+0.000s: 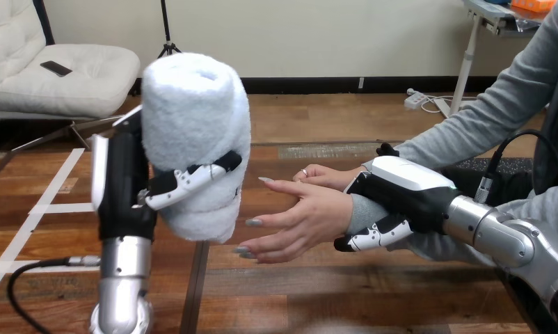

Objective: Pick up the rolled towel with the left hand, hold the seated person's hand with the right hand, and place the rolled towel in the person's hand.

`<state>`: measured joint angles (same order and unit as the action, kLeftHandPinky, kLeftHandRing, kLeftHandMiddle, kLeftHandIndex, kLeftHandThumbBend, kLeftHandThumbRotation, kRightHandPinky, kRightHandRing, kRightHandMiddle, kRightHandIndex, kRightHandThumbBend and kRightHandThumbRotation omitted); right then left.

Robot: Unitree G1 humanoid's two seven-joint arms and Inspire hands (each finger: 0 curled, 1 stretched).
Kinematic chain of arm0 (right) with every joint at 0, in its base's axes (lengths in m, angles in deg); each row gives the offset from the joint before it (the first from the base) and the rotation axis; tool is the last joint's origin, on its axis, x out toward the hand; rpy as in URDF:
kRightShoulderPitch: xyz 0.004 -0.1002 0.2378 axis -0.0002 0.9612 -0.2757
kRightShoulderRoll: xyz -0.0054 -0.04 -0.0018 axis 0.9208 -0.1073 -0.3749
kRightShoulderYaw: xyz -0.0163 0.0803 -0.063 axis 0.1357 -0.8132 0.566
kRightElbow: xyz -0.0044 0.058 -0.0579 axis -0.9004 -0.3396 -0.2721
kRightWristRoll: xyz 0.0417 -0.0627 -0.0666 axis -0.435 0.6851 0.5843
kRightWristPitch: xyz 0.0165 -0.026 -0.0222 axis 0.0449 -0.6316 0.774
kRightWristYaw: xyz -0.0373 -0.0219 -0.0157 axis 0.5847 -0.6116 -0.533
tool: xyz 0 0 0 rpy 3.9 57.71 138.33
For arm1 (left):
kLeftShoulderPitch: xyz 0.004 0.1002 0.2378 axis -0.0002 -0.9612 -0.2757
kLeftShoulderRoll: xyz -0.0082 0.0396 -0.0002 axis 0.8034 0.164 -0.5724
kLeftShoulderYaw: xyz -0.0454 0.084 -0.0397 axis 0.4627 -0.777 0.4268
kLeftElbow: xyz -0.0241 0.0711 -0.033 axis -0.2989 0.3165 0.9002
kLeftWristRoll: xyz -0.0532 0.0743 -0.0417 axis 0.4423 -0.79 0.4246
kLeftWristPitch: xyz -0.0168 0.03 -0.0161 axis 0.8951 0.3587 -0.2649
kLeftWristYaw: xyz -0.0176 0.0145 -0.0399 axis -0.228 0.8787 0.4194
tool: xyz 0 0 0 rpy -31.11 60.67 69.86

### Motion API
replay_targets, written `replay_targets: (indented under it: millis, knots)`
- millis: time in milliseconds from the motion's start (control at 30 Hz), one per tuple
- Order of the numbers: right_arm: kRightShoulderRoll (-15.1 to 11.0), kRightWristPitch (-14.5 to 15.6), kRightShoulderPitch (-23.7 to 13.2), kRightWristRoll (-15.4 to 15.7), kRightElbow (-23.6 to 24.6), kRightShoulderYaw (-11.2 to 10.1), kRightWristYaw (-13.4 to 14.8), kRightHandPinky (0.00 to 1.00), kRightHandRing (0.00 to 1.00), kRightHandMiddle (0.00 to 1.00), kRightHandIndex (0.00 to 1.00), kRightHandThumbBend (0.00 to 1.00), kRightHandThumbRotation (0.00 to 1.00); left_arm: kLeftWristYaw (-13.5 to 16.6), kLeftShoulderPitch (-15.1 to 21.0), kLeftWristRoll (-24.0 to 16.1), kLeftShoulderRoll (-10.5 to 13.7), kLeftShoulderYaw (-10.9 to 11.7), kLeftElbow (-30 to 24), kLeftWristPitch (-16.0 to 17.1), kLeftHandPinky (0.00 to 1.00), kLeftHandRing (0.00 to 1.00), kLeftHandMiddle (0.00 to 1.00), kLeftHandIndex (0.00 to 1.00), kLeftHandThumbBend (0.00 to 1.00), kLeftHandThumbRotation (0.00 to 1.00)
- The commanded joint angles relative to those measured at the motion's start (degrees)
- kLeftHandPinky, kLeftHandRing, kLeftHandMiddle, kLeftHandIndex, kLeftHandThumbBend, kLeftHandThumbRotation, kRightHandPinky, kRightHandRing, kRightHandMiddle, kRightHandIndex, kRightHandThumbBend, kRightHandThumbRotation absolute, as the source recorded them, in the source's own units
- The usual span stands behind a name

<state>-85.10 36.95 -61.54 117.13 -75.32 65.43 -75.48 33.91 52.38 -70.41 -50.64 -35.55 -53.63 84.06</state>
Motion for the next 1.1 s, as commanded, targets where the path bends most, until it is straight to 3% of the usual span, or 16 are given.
replay_targets:
  millis: [0, 500, 1067]
  knots:
    - [-1.68, -0.19, -2.47, -1.57, 3.79, -2.45, 0.39, 0.19, 0.22, 0.28, 0.28, 0.63, 0.39, 1.93, 9.53, -1.87, 1.6, -0.82, 6.17, 2.32, 0.33, 0.37, 0.39, 0.4, 0.62, 0.0]
    - [-1.84, 0.08, -1.91, -1.8, 4.69, -2.66, 0.13, 0.19, 0.22, 0.28, 0.29, 0.63, 0.39, 4.44, 16.81, -3.18, 0.95, -1.07, 18.17, 3.22, 0.34, 0.38, 0.4, 0.41, 0.61, 0.0]
    - [-1.81, -0.2, -1.77, -2.38, 4.65, -2.86, -0.23, 0.18, 0.21, 0.27, 0.28, 0.63, 0.39, 4.91, 19.95, -2.46, -0.3, -0.67, 23.48, 3.54, 0.33, 0.37, 0.4, 0.41, 0.6, 0.0]
